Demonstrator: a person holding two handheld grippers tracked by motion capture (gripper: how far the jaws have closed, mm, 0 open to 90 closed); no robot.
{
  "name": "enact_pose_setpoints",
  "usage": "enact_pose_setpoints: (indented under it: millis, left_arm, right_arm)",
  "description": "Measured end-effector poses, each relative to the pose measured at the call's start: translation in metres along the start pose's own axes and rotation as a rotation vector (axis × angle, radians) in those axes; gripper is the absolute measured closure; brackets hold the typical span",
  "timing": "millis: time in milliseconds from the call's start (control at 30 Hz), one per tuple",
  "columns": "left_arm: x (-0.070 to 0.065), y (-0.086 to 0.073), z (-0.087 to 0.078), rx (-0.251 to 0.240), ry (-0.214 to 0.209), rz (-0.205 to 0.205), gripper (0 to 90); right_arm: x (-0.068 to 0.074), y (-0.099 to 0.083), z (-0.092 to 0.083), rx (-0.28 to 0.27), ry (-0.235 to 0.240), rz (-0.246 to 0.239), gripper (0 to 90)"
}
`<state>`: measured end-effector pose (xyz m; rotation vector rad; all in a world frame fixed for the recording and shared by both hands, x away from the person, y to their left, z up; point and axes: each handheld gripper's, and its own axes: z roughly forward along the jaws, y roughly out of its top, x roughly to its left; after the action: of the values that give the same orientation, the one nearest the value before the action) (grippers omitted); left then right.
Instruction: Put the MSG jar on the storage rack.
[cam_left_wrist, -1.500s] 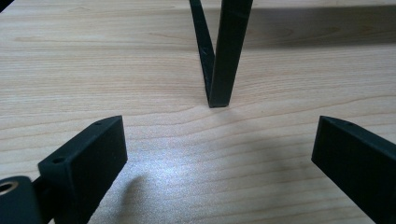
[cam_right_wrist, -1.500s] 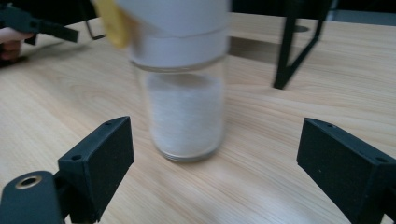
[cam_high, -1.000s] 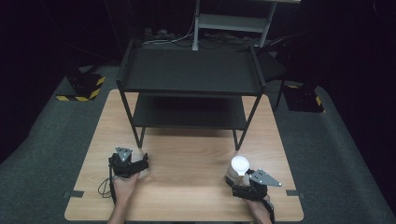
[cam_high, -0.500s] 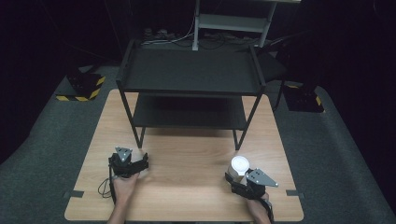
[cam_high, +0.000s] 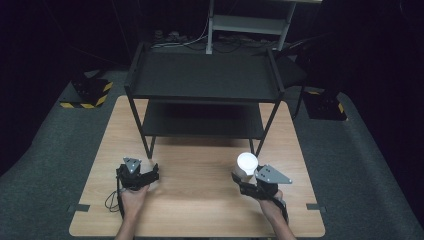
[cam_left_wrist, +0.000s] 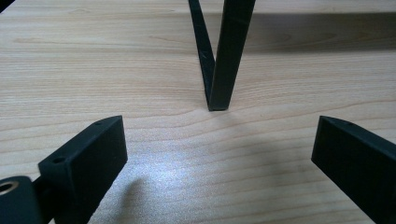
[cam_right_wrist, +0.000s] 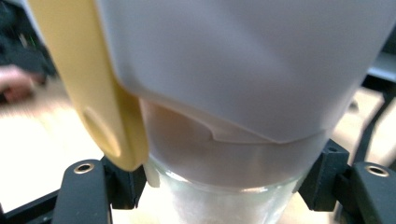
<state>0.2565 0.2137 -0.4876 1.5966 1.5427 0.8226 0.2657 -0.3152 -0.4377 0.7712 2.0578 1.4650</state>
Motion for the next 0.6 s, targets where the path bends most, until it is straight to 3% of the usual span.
enact_pose_setpoints:
  millis: [67,100,133,233,367,400,600]
  left_arm:
    - [0.000,0.000,0.000,-0.001,-0.001,0.000,3.6]
    - [0.000,0.000,0.000,-0.001,-0.001,0.000,3.6]
    - [0.000,0.000,0.000,0.000,-0.001,0.000,3.6]
    - [0.000,0.000,0.000,-0.001,-0.002,0.000,3.6]
    - [0.000,0.000,0.000,-0.001,-0.003,-0.001,3.5]
    - [0.000,0.000,0.000,-0.001,-0.003,-0.001,3.5]
    - [0.001,-0.001,0.000,-0.003,-0.008,-0.002,3.5]
  right_arm:
    - [-0.004,0.017,0.005,-0.030,0.016,-0.004,30.3]
    - [-0.004,0.017,0.005,-0.030,0.016,-0.004,30.3]
    - [-0.008,0.033,0.011,-0.057,0.029,-0.003,30.4]
    - [-0.010,0.058,0.023,-0.078,0.018,-0.014,30.3]
    - [-0.013,0.073,0.035,-0.089,0.010,0.007,30.4]
    - [-0.014,0.082,0.046,-0.089,-0.003,0.027,30.4]
    - [-0.014,0.099,0.069,-0.068,-0.061,0.039,30.4]
